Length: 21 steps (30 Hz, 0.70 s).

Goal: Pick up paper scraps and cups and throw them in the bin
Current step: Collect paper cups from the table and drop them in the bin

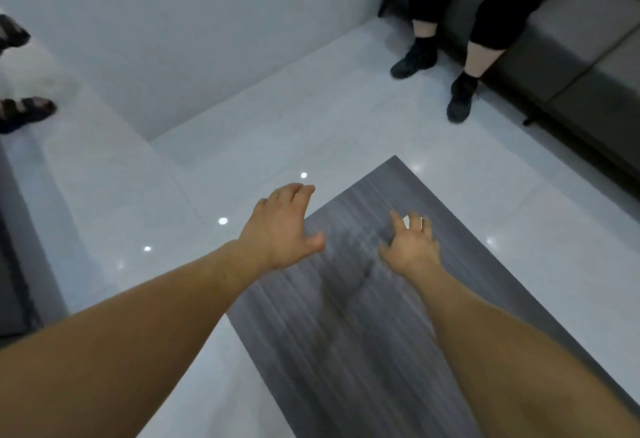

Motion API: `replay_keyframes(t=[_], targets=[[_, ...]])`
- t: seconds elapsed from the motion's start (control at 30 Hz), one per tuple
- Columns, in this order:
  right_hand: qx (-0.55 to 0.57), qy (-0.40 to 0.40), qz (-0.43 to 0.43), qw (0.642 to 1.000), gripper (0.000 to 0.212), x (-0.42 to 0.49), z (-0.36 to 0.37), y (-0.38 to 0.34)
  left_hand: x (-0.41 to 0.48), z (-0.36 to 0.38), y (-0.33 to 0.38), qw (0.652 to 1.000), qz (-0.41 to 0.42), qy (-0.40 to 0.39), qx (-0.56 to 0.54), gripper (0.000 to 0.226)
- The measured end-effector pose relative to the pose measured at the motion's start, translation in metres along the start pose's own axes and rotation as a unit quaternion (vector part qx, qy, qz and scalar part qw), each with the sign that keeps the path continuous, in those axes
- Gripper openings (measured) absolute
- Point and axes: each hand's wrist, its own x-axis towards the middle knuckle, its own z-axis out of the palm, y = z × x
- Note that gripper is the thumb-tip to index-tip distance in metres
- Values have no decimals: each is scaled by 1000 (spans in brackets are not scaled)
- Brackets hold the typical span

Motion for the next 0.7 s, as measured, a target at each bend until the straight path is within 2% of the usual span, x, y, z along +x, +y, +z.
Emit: replay_keyframes(t=[0.2,0.3,0.4,0.5,0.6,0.7], targets=[[-21,3,32,999,79,85,40,26,59,70,-3,999,5,-29,-27,80],[7,8,37,999,70,98,54,39,68,96,-4,998,6,-48,-38,82],[61,13,-2,998,62,91,62,41,65,108,-5,997,6,-70,-36,83],[160,-5,-49,986,67,74,53,16,56,101,-8,996,7,-85,-30,87],[250,-6,-123,960,74,49,30,-29,42,79,-16,997,-3,-71,-40,92],[342,-10,-191,920,76,14,4,-76,15,51,-30,995,-23,-63,-70,97]])
